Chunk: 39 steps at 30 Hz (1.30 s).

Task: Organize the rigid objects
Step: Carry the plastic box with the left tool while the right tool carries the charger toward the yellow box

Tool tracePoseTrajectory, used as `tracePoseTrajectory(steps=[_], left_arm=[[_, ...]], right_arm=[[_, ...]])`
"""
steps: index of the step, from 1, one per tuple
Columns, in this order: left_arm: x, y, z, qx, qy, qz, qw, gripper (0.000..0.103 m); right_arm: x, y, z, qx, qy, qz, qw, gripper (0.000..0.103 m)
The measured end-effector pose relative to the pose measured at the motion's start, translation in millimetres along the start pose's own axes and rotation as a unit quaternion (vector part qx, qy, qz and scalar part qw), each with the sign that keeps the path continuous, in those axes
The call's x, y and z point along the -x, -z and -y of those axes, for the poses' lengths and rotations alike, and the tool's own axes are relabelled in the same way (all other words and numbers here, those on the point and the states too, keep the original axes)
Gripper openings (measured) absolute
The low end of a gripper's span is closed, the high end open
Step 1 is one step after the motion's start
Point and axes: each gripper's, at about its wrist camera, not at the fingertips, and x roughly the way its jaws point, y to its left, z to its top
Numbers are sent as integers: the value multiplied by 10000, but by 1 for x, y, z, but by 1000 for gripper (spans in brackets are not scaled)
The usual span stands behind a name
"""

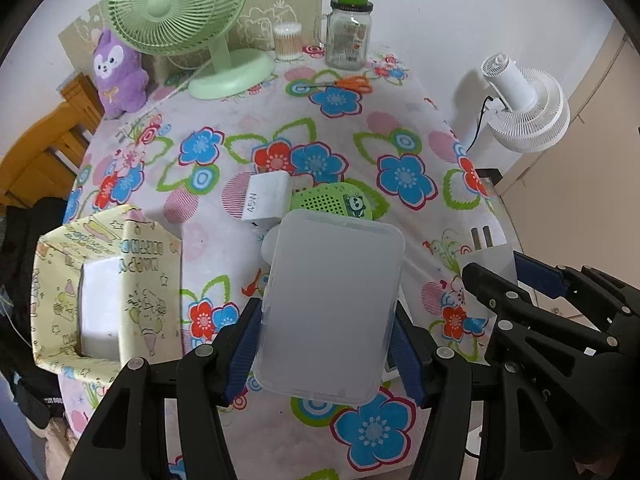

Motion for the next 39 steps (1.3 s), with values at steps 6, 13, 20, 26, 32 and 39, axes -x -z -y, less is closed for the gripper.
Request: tracePoseTrajectory(steps=[6, 13, 20, 26, 32, 39], left_arm=[[10, 5, -7, 117, 33, 13, 9999, 63], [21, 7, -22, 4, -40, 121, 9999, 62], [28, 8, -40, -111, -65, 184, 9997, 62], [31, 4, -56, -132, -37, 209, 9997, 62], [32, 1, -71, -136, 30, 218, 9997, 62], [30, -1, -94, -94, 84, 182, 9998, 62]], right_arm=[[11, 2, -9, 110, 42, 54, 9999, 42], [23, 3, -26, 38, 130, 104, 9999, 42], [30, 3, -45, -45, 156, 111, 9998, 42], [34, -5, -63, -13, 243, 171, 9996, 42], [35, -10, -78, 7, 298, 179, 9994, 42], [31, -17, -101, 69, 324, 146, 9993, 42]])
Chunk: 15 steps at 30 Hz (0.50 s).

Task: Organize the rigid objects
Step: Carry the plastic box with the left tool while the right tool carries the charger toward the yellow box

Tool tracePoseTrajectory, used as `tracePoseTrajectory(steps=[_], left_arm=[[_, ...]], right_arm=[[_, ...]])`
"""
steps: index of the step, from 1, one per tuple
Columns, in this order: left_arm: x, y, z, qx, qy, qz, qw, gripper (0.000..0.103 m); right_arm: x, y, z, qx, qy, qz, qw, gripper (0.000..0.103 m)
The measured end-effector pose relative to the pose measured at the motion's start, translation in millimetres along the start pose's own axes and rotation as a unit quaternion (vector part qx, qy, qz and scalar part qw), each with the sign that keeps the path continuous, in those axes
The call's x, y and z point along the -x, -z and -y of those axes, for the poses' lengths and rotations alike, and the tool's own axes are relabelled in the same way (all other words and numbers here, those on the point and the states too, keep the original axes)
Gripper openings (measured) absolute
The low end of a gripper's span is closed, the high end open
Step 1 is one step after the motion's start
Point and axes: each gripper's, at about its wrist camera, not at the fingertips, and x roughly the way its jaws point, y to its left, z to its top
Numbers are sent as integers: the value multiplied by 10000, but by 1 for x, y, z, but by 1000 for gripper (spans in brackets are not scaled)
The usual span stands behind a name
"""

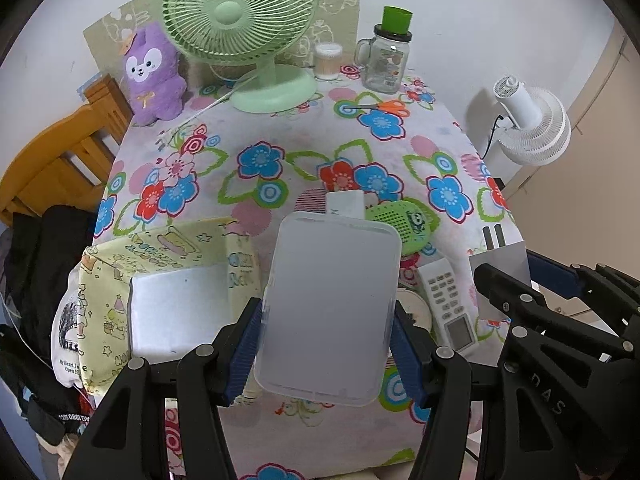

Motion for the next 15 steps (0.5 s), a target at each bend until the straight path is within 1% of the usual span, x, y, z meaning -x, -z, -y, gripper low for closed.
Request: tracePoseTrajectory(steps=[15], left_arm=[[-6, -5, -52, -77, 68, -58, 9999, 62]], right_arm=[[-7, -11, -52, 26, 107, -62, 9999, 42]])
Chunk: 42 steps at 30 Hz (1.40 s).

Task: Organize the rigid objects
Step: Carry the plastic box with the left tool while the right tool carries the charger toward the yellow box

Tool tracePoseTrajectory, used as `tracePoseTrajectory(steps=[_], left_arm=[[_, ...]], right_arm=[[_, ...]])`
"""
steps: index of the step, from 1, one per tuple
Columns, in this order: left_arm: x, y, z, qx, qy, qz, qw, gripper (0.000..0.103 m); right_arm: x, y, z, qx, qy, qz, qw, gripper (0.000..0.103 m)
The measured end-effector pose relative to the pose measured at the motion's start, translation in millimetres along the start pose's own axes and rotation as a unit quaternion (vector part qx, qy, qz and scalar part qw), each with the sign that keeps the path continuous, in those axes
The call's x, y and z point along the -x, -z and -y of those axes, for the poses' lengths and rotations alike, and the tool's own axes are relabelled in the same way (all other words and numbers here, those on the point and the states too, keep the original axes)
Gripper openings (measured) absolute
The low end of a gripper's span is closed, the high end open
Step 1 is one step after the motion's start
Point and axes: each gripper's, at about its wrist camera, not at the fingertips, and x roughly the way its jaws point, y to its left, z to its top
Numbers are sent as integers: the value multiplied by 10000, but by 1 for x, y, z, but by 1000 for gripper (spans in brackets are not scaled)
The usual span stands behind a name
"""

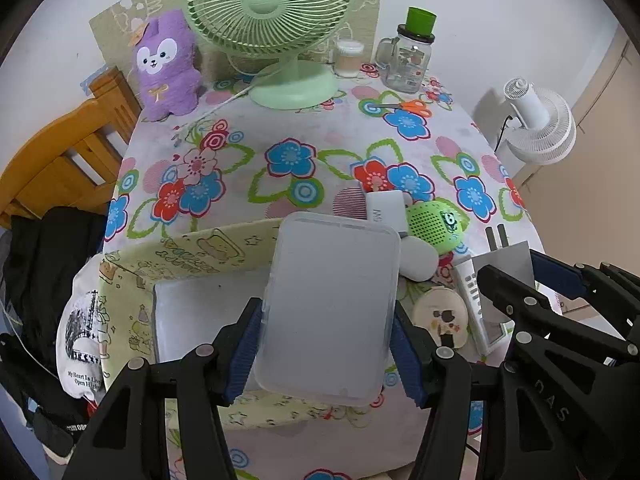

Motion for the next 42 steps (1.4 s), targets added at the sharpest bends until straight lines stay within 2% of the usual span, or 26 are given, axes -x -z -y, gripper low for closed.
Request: tracePoseTrajectory(steps=[8, 25, 42], left_arm=[[-2, 5, -30, 43, 44, -26, 10000, 62], [-16, 19, -97, 140, -127, -237, 9995, 62], [-35, 21, -124, 145, -52, -496, 9987, 62]], right_arm=[[-5, -4, -28, 61, 24, -42, 10000, 42], [-26, -15, -99, 306, -102, -149, 9994, 42], [-46, -31, -148, 579, -370, -280, 9972, 42]])
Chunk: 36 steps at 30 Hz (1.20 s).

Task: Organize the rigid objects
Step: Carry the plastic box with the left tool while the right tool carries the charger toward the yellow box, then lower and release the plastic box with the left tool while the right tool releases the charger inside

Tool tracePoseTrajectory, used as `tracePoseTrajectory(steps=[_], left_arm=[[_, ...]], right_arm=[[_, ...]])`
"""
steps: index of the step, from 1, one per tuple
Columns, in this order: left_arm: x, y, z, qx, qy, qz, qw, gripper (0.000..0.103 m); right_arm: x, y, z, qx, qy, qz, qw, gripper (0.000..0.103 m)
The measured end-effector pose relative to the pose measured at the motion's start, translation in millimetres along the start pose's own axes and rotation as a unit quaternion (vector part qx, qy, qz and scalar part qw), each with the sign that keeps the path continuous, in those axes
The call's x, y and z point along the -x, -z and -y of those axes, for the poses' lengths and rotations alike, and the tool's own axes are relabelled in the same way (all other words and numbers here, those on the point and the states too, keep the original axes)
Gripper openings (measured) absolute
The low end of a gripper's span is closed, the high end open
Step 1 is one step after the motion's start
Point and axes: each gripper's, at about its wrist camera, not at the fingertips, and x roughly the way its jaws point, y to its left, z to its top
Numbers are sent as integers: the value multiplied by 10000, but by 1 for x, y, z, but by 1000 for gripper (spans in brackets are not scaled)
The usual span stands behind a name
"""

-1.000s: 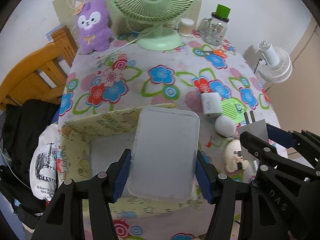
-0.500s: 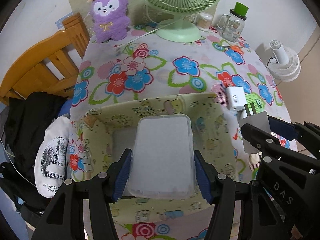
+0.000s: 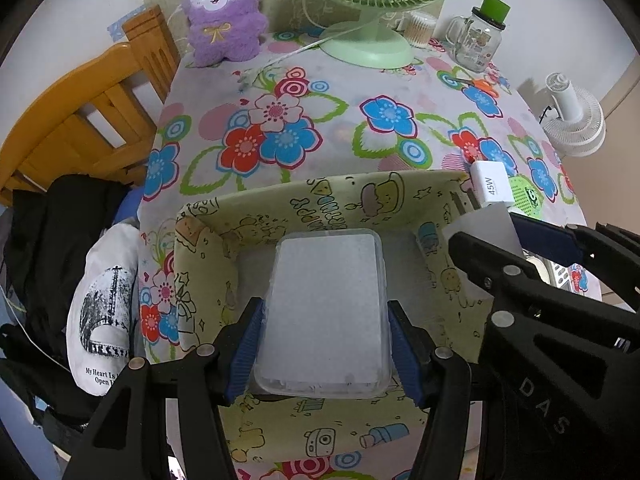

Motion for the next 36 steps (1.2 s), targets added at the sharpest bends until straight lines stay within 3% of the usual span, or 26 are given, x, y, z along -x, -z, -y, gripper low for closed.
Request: tracePoseTrajectory(steps=[6, 14, 21, 24, 30, 36], left_arm=[[-4, -1, -7, 87, 24, -61, 9999, 62], [-18, -3, -9, 59, 31, -215, 9997, 62], [-32, -6, -14, 156, -50, -281, 9995, 63], [-33, -6, -17, 178, -64, -251, 9995, 79], [-28, -3, -19, 198, 9, -208, 9996, 84], [-19, 1, -14, 163, -38, -129, 9998, 89]], right_arm=[[-11, -5, -10, 20, -186, -152, 9997, 42], [-34, -6, -9, -105, -115, -373, 9992, 43], [-41, -11, -14, -38, -58, -215, 9997, 44], [-43, -11, -16, -19, -122, -230, 9997, 56], [-38, -9, -21, 33, -79, -169, 9998, 74], [-30, -5, -18, 18, -173, -182, 9997, 75]])
